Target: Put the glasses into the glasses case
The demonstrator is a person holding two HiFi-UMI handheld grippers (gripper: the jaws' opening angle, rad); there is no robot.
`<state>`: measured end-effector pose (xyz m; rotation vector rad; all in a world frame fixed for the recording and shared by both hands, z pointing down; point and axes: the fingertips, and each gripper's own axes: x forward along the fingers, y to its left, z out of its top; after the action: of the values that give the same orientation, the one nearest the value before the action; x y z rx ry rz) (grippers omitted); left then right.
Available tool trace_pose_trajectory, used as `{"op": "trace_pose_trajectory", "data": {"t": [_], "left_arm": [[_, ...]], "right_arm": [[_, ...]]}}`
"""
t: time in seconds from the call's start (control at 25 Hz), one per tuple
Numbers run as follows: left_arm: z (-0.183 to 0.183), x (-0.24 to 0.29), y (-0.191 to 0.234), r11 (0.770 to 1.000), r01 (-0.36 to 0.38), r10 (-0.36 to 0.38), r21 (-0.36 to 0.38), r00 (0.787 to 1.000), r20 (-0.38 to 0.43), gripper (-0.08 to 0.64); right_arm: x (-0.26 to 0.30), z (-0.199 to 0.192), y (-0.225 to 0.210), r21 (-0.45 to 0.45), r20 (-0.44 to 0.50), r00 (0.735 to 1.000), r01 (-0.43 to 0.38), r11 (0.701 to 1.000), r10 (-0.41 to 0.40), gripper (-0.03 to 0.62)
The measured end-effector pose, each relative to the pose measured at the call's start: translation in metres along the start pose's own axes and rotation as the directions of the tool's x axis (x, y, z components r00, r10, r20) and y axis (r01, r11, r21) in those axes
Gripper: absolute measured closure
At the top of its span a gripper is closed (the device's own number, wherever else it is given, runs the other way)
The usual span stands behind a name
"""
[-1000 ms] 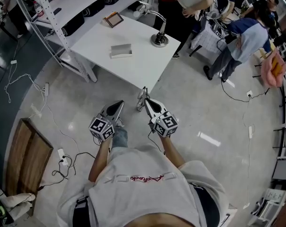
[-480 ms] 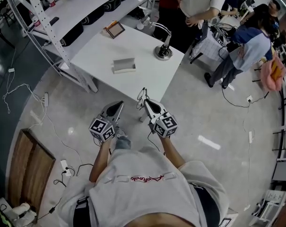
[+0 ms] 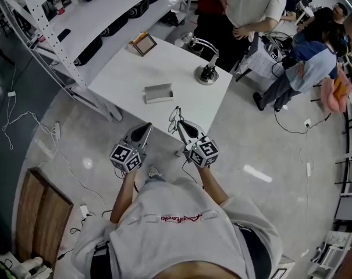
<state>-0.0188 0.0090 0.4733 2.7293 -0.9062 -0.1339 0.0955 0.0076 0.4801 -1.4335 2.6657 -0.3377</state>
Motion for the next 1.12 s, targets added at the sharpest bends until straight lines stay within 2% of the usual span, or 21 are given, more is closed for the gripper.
{"op": "trace_pose_trajectory", "data": {"t": [0.56, 1.12], "left_arm": [[0.023, 0.034, 0.074, 0.998, 0.056, -0.056, 0.018, 0.998, 0.012, 0.546], [0.008, 0.043, 0.083, 0.996, 0.085, -0.086, -0.015, 0.996, -0.028, 0.546]], "right_arm": [[0.075, 0.011, -0.025, -0.028, 0.025, 0.999, 0.039, 0.999, -0.038, 0.580], [0.078, -0.006, -0.038, 0.005, 0.002, 0.996, 0.085, 0.996, -0.085, 0.580]]}}
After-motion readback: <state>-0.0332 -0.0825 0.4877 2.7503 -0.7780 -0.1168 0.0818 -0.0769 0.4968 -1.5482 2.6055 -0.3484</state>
